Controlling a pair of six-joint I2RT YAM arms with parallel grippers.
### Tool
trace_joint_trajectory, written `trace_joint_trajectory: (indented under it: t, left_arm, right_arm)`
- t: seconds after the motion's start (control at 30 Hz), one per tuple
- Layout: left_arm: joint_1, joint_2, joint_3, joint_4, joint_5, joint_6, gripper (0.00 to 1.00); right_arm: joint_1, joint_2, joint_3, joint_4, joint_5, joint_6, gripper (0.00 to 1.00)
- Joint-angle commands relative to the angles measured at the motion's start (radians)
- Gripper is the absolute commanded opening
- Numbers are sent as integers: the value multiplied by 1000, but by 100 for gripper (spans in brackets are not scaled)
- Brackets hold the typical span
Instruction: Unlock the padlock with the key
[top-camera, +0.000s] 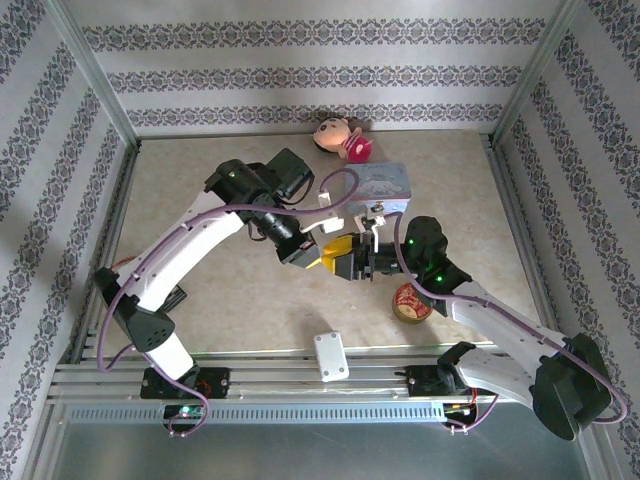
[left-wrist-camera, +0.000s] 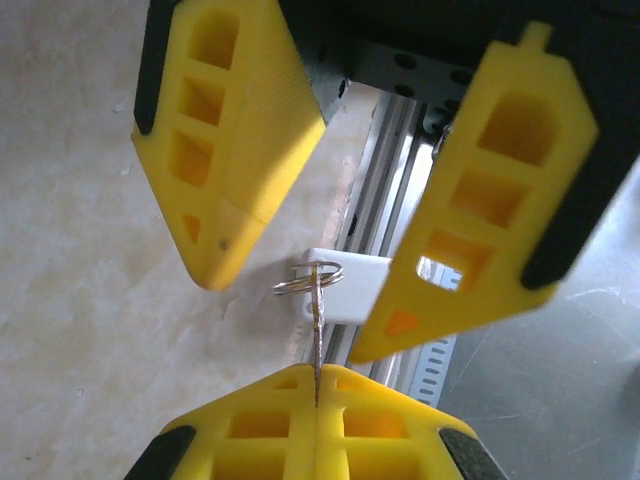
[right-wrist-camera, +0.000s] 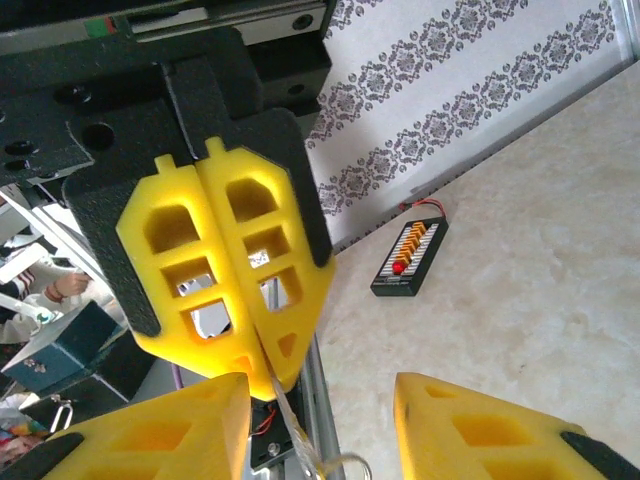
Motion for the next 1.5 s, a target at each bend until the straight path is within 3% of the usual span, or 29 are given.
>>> trace_joint_trajectory:
  t: [0.0, 0.2, 0.4, 1.0, 1.17, 1.47]
  left_arm:
    - [17, -43, -27, 34, 34, 16, 0]
    - [30, -58, -38, 65, 48, 0, 0]
    - [35, -63, -39, 75, 70, -1, 0]
    - [58, -79, -57, 109, 90, -10, 0]
    - [65, -84, -66, 109, 95, -11, 0]
    - [70, -87, -82, 112, 98, -15, 0]
  right_arm:
    - [-10, -13, -5, 38, -17, 11, 42]
    - [-10, -21, 0, 38, -40, 12, 39]
    - [-9, -17, 3, 41, -49, 24, 42]
    - [-9, 11, 8, 50, -55, 26, 31]
    - [-15, 3, 3, 52, -51, 28, 25]
    - [-18, 2, 1, 66, -55, 35, 1]
